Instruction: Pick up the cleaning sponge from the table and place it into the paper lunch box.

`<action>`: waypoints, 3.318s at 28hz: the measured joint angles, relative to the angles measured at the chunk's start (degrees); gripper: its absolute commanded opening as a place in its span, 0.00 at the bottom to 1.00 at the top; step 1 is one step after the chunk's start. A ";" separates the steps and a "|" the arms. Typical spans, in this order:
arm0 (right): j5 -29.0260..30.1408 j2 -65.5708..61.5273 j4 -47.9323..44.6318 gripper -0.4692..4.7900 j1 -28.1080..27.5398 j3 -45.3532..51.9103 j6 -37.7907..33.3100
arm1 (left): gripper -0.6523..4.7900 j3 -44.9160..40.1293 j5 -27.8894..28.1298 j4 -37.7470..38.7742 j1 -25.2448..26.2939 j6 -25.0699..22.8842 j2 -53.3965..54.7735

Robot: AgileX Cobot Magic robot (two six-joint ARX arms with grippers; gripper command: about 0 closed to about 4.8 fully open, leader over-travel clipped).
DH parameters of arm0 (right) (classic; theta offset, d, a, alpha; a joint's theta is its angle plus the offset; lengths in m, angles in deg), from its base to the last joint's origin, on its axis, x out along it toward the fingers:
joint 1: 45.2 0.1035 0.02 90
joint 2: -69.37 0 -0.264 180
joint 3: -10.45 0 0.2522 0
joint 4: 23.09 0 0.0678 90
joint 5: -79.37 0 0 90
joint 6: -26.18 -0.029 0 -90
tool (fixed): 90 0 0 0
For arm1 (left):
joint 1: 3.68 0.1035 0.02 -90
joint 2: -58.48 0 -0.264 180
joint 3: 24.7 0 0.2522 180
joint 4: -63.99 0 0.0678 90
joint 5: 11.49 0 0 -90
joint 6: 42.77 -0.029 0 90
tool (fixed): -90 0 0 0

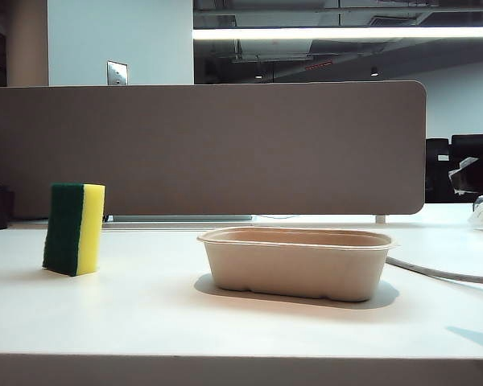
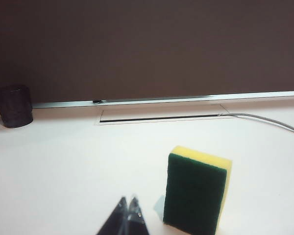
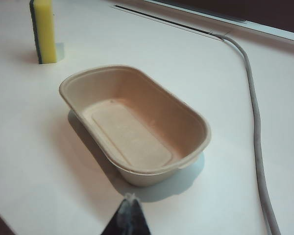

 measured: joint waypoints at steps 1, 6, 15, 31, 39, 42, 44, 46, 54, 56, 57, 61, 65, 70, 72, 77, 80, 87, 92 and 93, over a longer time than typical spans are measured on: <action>0.02 0.00 0.00 0.08 0.00 0.00 0.00 | 0.11 0.00 0.00 0.00 0.00 0.00 0.00; 0.02 0.00 -0.02 0.08 0.00 0.00 0.00 | 0.11 0.00 0.00 0.00 0.00 0.00 0.00; 0.02 0.00 -0.02 0.08 0.00 0.00 0.00 | 0.11 0.00 0.00 0.00 0.00 0.00 0.00; 0.02 0.00 -0.02 0.08 0.02 0.00 0.00 | 0.11 0.00 0.00 0.48 0.00 0.00 0.00; 0.02 0.00 -0.02 0.08 0.04 0.00 0.00 | 0.11 0.00 0.02 0.48 0.00 0.00 0.00; 0.02 0.00 0.00 0.08 0.04 0.00 0.00 | 0.11 0.00 -0.02 0.13 0.00 0.22 0.00; 0.02 0.00 -0.02 0.08 0.04 0.00 0.00 | 0.11 0.00 -1.01 -0.81 0.00 2.67 0.00; 0.02 0.00 -0.02 0.08 0.04 0.00 0.00 | 0.11 0.00 -4.13 -1.31 0.00 7.91 0.00; 0.02 0.00 -0.02 0.08 0.04 0.00 0.00 | 0.11 3.06 -11.37 -0.07 -0.02 19.30 0.35; 0.02 0.00 -0.02 0.08 0.04 0.00 0.00 | 0.11 5.33 -11.26 -0.70 -0.02 22.10 0.33; 0.02 0.00 -0.02 0.08 0.04 0.00 0.00 | 0.11 6.49 -11.26 -0.94 -0.02 22.58 0.31; 0.02 0.00 0.00 0.08 0.04 0.00 0.00 | 0.72 10.21 -11.30 -1.33 -0.02 22.86 2.38; 0.02 0.00 0.00 0.08 0.04 0.00 0.00 | 1.00 12.48 -11.37 -2.23 -0.02 21.84 9.73; 0.02 0.00 0.00 0.08 0.04 0.00 0.00 | 1.00 13.18 -12.81 -4.15 -0.55 21.51 22.14; 0.02 -0.02 -0.02 0.08 0.04 0.00 0.00 | 1.00 13.27 -13.55 -9.57 -3.34 21.92 28.89; 0.02 0.00 -0.02 0.08 0.04 0.00 0.00 | 1.00 14.82 -6.45 -20.87 -11.58 17.64 46.27; 0.02 0.00 -0.02 0.08 0.04 0.00 0.00 | 1.00 17.00 0.70 -24.74 -12.92 14.34 56.76; 0.02 0.00 -0.02 0.08 0.04 0.00 0.00 | 1.00 19.56 4.81 -29.70 -12.92 21.09 72.24; 0.00 0.00 0.00 0.08 0.04 0.00 0.00 | 1.00 23.52 4.83 -30.58 -12.92 22.99 77.31; 0.02 0.00 -0.02 0.08 0.04 0.00 0.00 | 1.00 24.48 4.83 -30.77 -12.94 22.97 78.29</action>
